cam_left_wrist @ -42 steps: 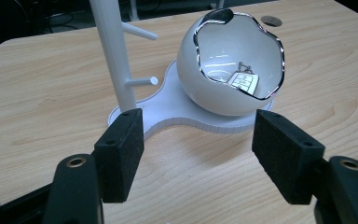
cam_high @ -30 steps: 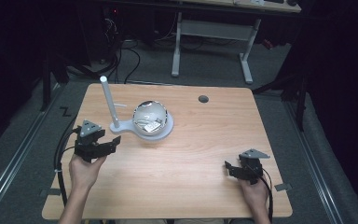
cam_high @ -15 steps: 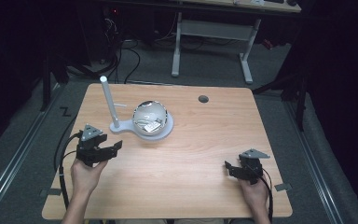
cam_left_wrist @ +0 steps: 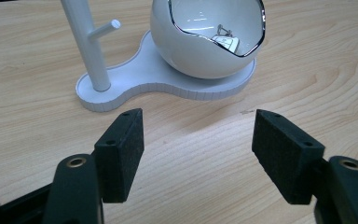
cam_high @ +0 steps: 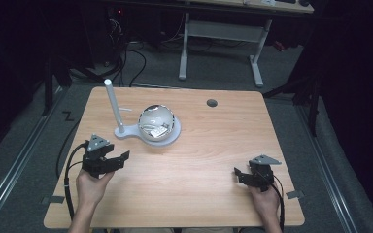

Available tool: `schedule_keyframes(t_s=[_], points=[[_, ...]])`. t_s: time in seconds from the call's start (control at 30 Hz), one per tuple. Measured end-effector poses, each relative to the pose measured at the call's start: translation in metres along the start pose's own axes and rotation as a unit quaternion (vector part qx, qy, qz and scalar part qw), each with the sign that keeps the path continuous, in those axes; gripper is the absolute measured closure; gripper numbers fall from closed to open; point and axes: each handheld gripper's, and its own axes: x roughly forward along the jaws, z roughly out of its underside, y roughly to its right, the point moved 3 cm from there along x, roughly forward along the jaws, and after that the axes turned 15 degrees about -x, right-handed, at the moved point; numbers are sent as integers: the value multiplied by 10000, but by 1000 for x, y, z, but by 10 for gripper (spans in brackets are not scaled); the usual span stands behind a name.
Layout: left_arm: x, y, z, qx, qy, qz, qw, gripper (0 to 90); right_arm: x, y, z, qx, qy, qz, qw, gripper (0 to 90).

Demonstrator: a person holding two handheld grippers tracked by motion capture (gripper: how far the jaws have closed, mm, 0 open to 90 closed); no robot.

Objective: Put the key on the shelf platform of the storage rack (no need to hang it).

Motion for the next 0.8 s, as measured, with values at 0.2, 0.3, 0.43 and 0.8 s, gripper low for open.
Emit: schedule_keyframes(t_s=[0.2, 0.3, 0.43, 0.8], points=[[3, -1, 6, -61, -22, 35, 10000, 347, 0, 0, 0, 0, 0, 0, 10000, 300], [5, -1, 10, -76, -44, 46, 10000, 347, 0, 0, 0, -1, -1, 0, 10000, 300], [7, -2, 14, -115, -86, 63, 9999, 347, 0, 0, 0, 0, 0, 0, 10000, 299], [12, -4, 23, -350, -102, 223, 9991, 347, 0, 0, 0, 0, 0, 0, 10000, 300]])
